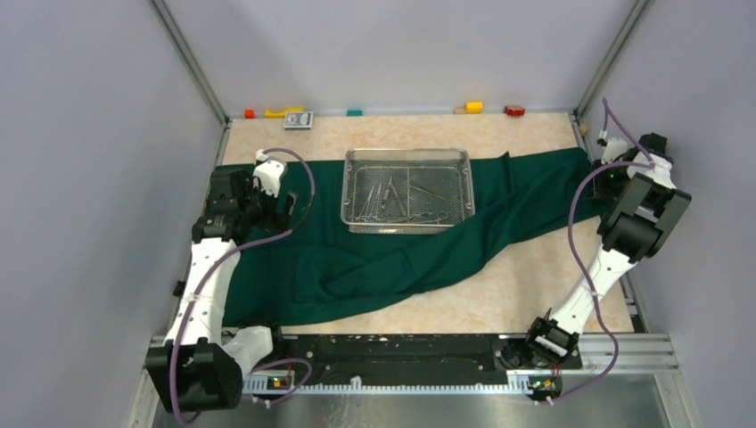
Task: Open and lay out the surgical kit
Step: Open the surgical kit at the center of the board.
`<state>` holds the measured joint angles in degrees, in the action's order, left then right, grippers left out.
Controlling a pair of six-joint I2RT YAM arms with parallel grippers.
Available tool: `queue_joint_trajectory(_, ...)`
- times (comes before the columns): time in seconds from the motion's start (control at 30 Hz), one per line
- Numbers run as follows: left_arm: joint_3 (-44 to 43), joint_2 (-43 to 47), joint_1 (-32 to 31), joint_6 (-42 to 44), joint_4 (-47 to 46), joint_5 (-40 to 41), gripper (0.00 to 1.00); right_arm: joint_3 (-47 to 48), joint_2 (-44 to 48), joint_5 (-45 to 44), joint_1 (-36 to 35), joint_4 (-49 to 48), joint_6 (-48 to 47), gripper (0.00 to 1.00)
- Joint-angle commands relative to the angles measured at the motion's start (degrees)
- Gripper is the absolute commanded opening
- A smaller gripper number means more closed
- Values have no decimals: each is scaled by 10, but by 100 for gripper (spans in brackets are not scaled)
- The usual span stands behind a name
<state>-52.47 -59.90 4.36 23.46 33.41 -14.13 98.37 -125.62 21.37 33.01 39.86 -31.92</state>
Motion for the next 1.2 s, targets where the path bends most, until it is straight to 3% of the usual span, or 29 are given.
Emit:
queue_joint_trajectory(0.0, -18, -2, -2, -5, -18, -12, 99, 17, 38, 28, -5, 24, -3, 21)
queue_joint_trajectory(0.3, -18, -4, -4, -4, -18, -13, 99, 13, 53, 18, -11, 19, -5, 21)
queue_joint_trajectory(0.5, -19, -3, -4, 0, -17, -9, 99, 13, 66, 10, -12, 20, -11, 1)
queue_joint_trajectory(0.7, -21, -1, -4, 13, -22, -1, 99, -7, 97, -15, -12, 32, -34, 0)
queue_joint_trajectory(1.17, 15, 15, -4, 79, -96, -19, 99, -233, 371, -186, 40, 107, -238, 0)
